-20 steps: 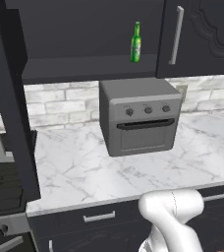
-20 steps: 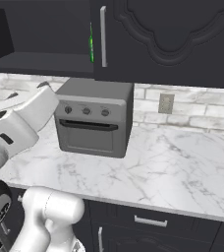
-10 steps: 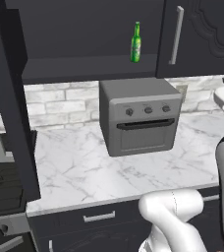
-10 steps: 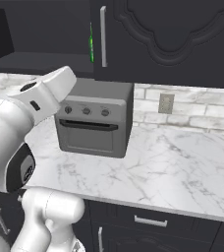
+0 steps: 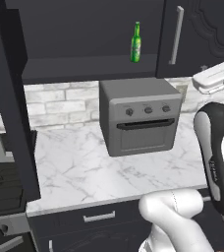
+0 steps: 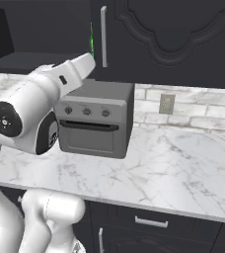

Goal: Open the cabinet directly in front. Then move the beer and the cup to the dining counter with the candle on it.

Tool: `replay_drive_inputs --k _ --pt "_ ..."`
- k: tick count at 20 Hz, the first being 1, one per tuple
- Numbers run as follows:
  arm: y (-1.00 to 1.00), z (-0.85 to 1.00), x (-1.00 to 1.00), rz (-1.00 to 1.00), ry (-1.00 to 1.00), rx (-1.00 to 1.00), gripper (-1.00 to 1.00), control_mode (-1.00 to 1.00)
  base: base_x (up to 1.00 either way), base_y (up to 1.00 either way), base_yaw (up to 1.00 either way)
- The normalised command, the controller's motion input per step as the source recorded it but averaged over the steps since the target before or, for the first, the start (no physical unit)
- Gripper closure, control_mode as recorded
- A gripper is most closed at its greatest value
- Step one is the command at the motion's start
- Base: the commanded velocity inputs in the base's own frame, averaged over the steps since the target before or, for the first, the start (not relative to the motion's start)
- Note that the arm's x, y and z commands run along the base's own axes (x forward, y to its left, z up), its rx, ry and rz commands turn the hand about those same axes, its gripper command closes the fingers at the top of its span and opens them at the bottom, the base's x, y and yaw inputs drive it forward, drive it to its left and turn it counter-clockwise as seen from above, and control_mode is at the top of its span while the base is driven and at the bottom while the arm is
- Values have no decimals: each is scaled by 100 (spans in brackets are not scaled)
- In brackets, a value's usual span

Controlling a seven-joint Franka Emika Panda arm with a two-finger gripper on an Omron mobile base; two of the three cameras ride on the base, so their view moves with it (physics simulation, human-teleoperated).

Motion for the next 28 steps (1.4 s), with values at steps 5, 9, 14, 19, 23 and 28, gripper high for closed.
replay_drive_inputs --k 5,9,14,19,23,28 --pt "-29 0 75 0 11 7 -100 -100 0 0 0" --pt "-11 0 72 0 9 0 -100 -100 0 0 0" --pt "-6 0 69 0 10 1 -100 -100 0 0 0" --pt "0 -1 69 0 9 8 -100 -100 0 0 0" --pt "-1 -4 74 0 7 11 -100 -100 0 0 0" --pt "0 -19 87 0 5 11 -100 -100 0 0 0"
